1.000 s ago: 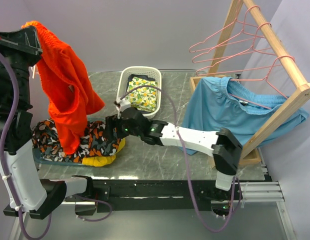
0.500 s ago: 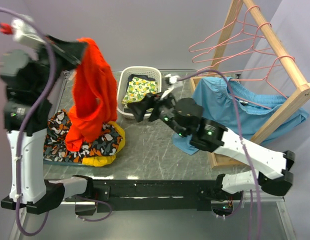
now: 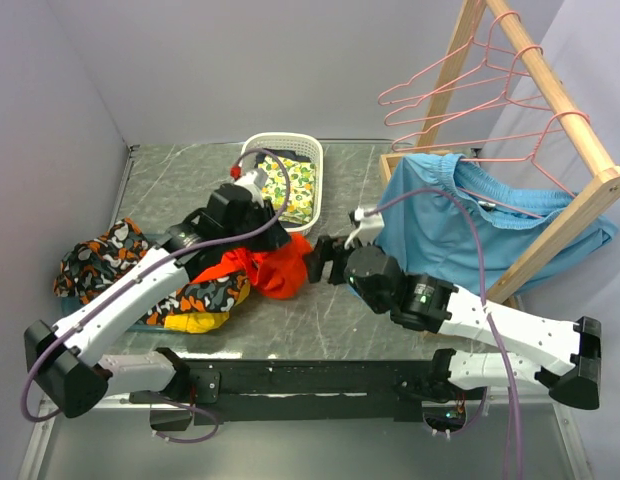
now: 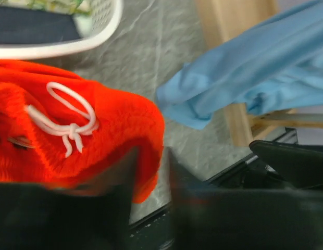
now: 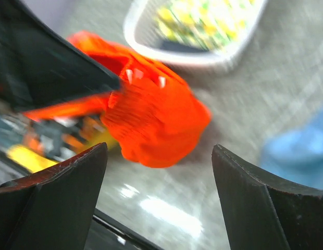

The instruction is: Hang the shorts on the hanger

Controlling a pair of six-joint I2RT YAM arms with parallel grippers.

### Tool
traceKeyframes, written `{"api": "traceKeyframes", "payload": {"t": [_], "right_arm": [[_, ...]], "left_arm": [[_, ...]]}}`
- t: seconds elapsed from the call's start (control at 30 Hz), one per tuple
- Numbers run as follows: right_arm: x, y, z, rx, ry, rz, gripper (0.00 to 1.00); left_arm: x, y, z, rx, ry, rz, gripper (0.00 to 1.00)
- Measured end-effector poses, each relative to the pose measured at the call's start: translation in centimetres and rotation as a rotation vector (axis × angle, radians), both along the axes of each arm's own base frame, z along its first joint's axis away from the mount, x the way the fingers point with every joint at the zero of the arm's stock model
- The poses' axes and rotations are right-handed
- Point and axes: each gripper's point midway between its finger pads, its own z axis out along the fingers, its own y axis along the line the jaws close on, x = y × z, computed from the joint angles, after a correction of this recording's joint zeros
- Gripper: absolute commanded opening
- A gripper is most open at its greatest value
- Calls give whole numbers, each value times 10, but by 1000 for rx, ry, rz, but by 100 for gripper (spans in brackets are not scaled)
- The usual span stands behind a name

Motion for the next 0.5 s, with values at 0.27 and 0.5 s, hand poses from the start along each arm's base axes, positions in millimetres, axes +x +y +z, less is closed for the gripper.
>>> {"api": "traceKeyframes", "payload": {"t": [0.27,0.5], "right_arm": [[-13,-26,-92,-94,147,-71,89],[-10,-21,-126,-117,234,-125,86]], "left_arm": [[7,25,-33,176,7,88,77],[18,63,-29,371,-42,191,63]]}}
